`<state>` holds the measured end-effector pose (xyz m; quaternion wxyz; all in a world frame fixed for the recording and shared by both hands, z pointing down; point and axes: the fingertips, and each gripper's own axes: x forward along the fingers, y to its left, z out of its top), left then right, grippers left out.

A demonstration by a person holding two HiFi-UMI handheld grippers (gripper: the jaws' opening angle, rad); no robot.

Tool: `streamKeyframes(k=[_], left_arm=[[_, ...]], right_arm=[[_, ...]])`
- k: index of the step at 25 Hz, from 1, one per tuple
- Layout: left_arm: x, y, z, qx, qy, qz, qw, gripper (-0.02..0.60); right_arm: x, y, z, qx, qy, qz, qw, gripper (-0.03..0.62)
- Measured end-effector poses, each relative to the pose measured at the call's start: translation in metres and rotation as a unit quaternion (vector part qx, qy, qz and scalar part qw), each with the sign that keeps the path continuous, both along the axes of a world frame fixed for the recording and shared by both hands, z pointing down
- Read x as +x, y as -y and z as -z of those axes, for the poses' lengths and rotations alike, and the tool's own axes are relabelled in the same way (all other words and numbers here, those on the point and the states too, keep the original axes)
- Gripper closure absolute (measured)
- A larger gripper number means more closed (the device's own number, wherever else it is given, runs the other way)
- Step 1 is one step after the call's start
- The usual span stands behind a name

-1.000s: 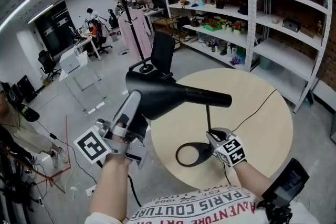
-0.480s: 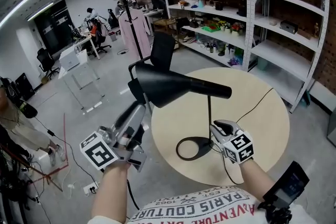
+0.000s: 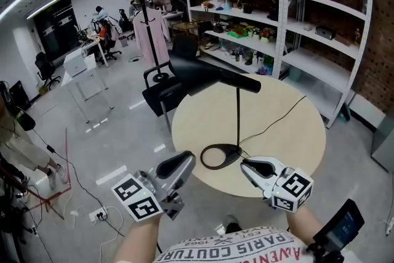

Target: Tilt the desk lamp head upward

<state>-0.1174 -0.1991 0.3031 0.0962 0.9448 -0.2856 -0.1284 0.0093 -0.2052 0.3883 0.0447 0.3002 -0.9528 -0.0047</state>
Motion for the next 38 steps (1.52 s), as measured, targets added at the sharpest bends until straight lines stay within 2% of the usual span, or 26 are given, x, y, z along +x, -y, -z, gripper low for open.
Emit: streamKeyframes(k=[2,7,11,13,18,25,28,30,38], left_arm=[[0.010,-0.022,-0.016,-0.007,0.017,-0.012,0.9998,0.580],[0.039,-0.072,-0.057,-0.002,0.088,-0.027,0.9958,0.581],[0.062,-0.101,-0.073,0.018,0.145,-0.037,0.9885,0.581],[0.071,-0.115,-0.074,0.020,0.159,-0.039,0.9863,0.581],[0.092,-0.155,-0.071,0.007,0.155,-0.035,0.9873,0.581],[0.144,-0.227,-0.070,-0.011,0.140,-0.039,0.9894,0.581],[0.162,-0.259,-0.076,-0.017,0.145,-0.044,0.9883,0.581],[0.170,-0.275,-0.077,-0.017,0.150,-0.043,0.9875,0.581],[0.181,-0.306,-0.071,-0.014,0.155,-0.032,0.9873,0.581]], right_arm=[[-0.002,-0.027,0.001,-0.008,0.002,0.009,1.000,0.574],[-0.008,-0.087,-0.014,-0.003,-0.039,0.032,0.999,0.589],[-0.015,-0.121,-0.014,-0.018,-0.035,0.060,0.997,0.589],[-0.014,-0.132,-0.008,-0.016,-0.031,0.068,0.997,0.589],[0.003,-0.169,0.003,-0.021,-0.015,0.080,0.996,0.589],[0.059,-0.242,0.000,-0.050,0.007,0.068,0.996,0.589],[0.076,-0.271,-0.007,-0.051,-0.005,0.063,0.997,0.589],[0.083,-0.285,-0.012,-0.043,-0.017,0.060,0.997,0.589],[0.091,-0.313,-0.007,-0.030,-0.005,0.071,0.997,0.589]])
